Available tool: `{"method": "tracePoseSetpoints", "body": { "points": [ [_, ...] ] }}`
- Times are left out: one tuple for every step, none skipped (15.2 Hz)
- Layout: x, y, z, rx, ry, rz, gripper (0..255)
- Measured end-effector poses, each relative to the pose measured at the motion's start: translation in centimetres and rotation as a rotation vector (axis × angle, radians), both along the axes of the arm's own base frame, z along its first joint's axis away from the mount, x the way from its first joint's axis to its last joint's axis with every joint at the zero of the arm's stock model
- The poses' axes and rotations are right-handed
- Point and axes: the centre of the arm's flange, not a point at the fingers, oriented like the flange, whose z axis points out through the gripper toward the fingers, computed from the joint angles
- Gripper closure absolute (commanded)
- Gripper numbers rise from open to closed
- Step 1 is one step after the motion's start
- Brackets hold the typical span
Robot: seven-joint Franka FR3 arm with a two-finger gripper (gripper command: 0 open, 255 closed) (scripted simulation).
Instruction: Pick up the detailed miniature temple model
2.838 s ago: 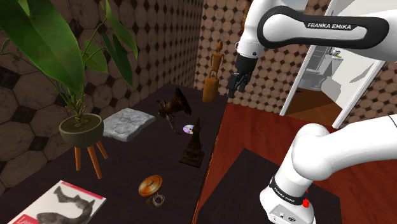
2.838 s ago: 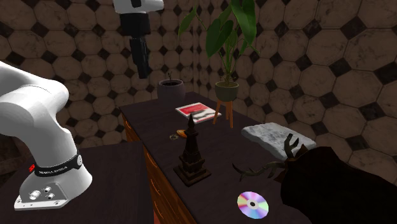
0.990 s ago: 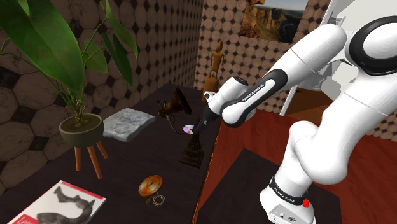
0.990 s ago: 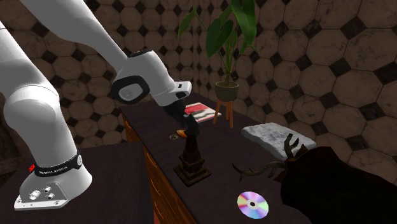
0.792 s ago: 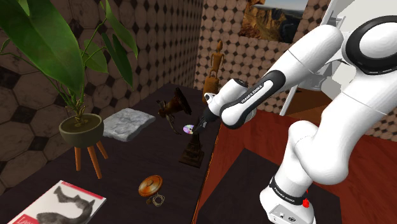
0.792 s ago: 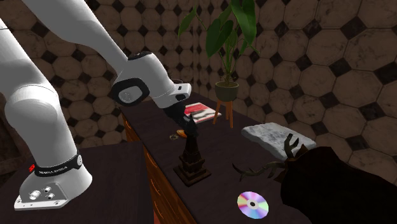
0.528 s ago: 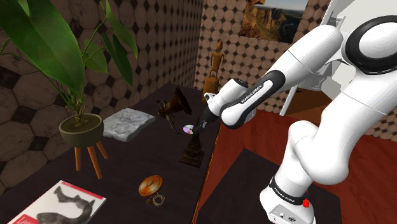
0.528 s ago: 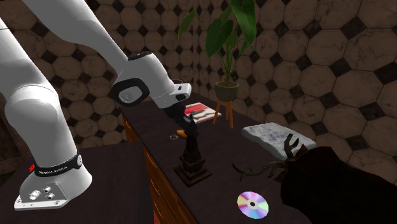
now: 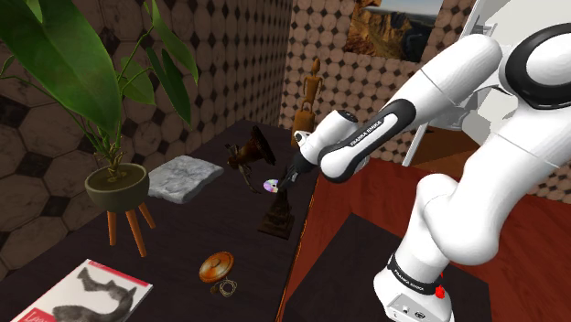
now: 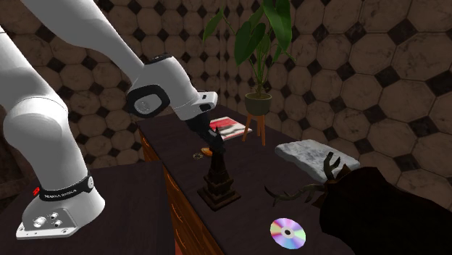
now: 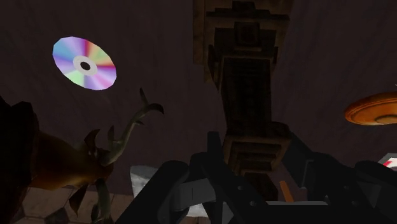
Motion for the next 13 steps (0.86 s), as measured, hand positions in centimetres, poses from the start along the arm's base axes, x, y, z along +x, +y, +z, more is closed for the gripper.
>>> {"method": "tracePoseSetpoints", "body": {
  "points": [
    [0.1, 0.0, 0.5, 0.0, 0.0, 0.0, 255],
    [0.0, 0.0, 0.9, 0.0, 0.0, 0.0, 255],
    [0.0, 0.0, 1.5, 0.0, 0.0, 0.0, 255],
    [0.0, 0.1, 1.9, 0.0, 0.0, 0.0, 255],
    [0.0, 0.1, 2.4, 0.0, 0.0, 0.0, 255],
    [0.0, 0.0, 3.1, 0.0, 0.0, 0.0, 255],
    [0.0, 0.0, 3.7, 0.0, 0.0, 0.0, 255],
    [0.0, 0.0, 4.2, 0.0, 0.0, 0.0, 255],
    [0.0, 0.0, 4.9, -0.001, 0.0, 0.0, 255],
    [0.1, 0.0, 5.3, -0.001, 0.0, 0.0, 255],
    [0.0, 0.0, 5.8, -0.001, 0.0, 0.0, 255],
    [0.0, 0.0, 6.3, -0.001, 0.0, 0.0, 255],
    [0.0, 0.0, 6.6, -0.001, 0.0, 0.0, 255]
  ]
}}
